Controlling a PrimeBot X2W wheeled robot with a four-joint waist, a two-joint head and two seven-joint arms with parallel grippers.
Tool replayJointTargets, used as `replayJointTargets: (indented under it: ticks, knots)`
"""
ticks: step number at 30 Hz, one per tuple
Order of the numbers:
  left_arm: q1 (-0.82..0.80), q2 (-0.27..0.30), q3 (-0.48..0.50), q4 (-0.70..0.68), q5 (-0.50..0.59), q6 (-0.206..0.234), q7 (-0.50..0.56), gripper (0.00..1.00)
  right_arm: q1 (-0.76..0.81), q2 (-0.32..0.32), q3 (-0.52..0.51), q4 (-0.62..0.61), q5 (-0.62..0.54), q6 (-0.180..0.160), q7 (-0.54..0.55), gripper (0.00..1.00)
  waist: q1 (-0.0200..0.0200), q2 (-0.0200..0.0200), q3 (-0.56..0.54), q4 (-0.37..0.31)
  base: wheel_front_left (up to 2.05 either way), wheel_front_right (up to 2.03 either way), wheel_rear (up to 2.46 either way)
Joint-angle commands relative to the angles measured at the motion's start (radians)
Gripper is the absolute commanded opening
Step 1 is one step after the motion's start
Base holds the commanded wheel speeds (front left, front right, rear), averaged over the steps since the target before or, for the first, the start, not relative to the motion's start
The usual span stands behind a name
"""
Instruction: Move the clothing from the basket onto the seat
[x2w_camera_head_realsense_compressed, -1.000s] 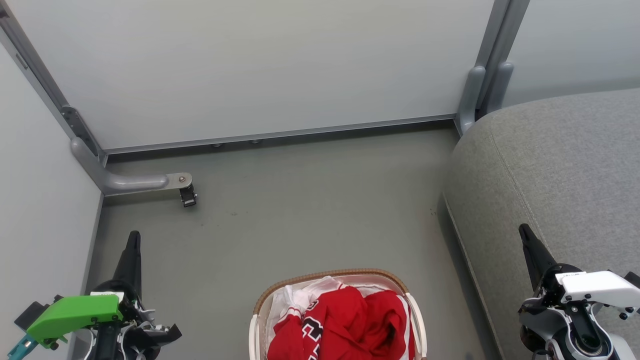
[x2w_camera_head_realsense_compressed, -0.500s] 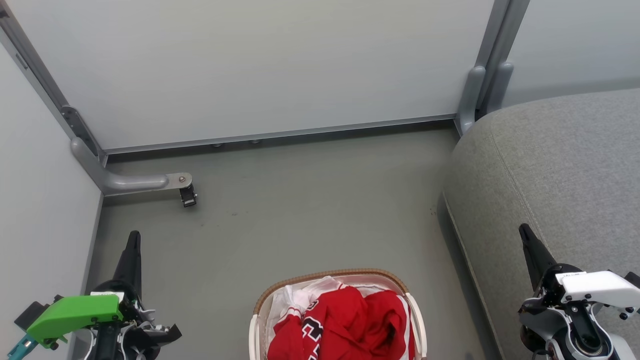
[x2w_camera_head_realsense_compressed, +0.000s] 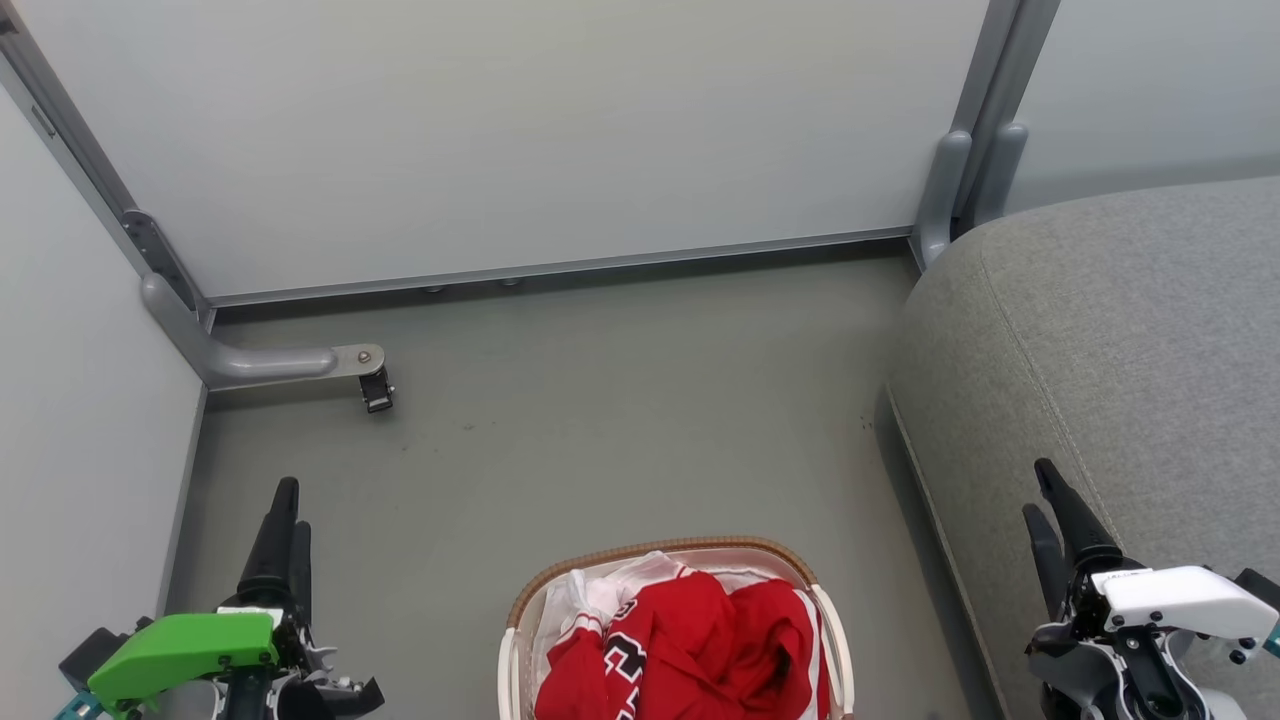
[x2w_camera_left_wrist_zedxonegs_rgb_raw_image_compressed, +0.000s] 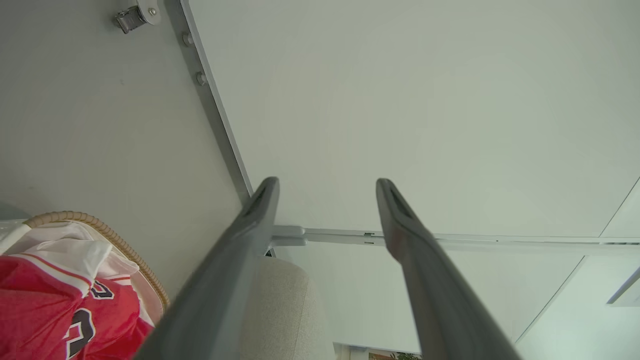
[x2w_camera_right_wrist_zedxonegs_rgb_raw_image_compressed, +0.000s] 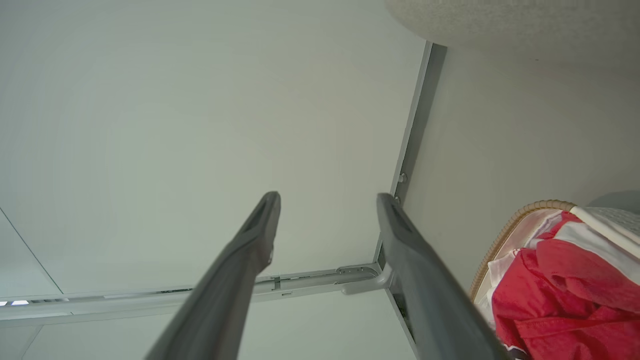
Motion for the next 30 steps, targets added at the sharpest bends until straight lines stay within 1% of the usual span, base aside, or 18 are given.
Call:
replayJointTargets:
  ticks: [1, 7, 19, 30]
  knots:
    - [-0.030, 0.017, -0.004, -0.009, 0.037, -0.001, -0.011, 1.00, -0.028, -0.020, 0.011, -0.018, -0.027, 0.000, -0.014, 1.00, 0.0000, 0.0005, 0.000, 0.000, 0.00, 0.00, 0.00]
    - [-0.037, 0.020, -0.007, -0.004, 0.160, -0.001, -0.038, 1.00, -0.045, -0.036, 0.029, -0.017, -0.118, 0.000, -0.042, 1.00, 0.0000, 0.0008, 0.003, 0.001, 0.00, 0.00, 0.00]
    - [-0.044, 0.021, -0.023, 0.002, 0.434, -0.002, -0.088, 1.00, -0.067, -0.060, 0.075, -0.019, -0.345, 0.000, -0.093, 1.00, 0.0000, 0.0016, 0.008, 0.005, 0.00, 0.00, 0.00]
    - [-0.044, 0.021, -0.040, 0.006, 0.640, -0.003, -0.127, 1.00, -0.075, -0.082, 0.111, -0.013, -0.532, 0.000, -0.133, 1.00, 0.0000, 0.0022, 0.013, 0.008, 0.00, 0.00, 0.00]
